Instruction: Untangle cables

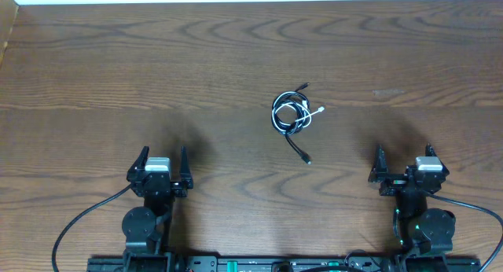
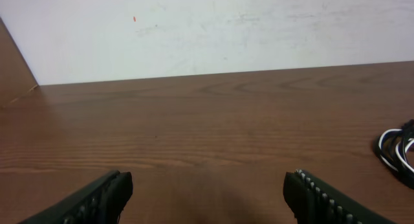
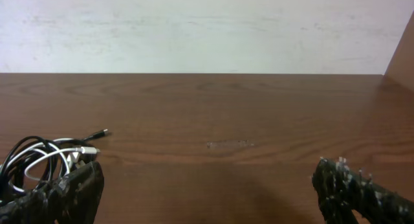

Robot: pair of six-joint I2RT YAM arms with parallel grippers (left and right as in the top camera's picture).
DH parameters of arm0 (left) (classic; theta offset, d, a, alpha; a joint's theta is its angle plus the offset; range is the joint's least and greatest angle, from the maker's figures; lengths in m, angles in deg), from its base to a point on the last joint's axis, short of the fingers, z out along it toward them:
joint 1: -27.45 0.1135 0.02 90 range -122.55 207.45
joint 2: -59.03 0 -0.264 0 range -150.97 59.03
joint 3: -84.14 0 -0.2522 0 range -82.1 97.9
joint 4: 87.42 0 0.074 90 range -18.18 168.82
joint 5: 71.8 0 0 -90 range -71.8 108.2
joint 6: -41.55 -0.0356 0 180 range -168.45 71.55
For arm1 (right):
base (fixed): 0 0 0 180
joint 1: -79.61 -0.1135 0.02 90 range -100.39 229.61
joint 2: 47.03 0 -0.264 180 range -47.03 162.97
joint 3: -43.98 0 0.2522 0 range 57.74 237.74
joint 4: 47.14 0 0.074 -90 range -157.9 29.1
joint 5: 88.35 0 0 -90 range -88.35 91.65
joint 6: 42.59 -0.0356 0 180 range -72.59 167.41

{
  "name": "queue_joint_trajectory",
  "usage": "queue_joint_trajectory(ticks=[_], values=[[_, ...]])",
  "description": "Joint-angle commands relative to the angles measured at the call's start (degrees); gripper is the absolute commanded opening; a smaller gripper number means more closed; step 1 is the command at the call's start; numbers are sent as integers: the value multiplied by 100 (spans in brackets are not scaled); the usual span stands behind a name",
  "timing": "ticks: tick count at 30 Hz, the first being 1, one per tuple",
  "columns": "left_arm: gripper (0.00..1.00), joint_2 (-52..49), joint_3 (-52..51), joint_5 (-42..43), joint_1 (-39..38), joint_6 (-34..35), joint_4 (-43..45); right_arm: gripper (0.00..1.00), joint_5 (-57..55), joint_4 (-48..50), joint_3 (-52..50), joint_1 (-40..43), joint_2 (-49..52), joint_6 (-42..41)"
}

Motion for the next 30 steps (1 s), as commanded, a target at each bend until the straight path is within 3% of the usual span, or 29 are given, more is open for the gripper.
queue_joint_trajectory(ticks=[1,25,30], values=[[80,37,-66,-33,28,28,-260,99,-68,-17,-7,31,-35,-81],[81,33,-66,-26,28,35,-258,99,11,-17,-7,28,-35,-63],[81,33,-66,-28,28,789,-258,99,96,-28,-7,28,-33,-68]])
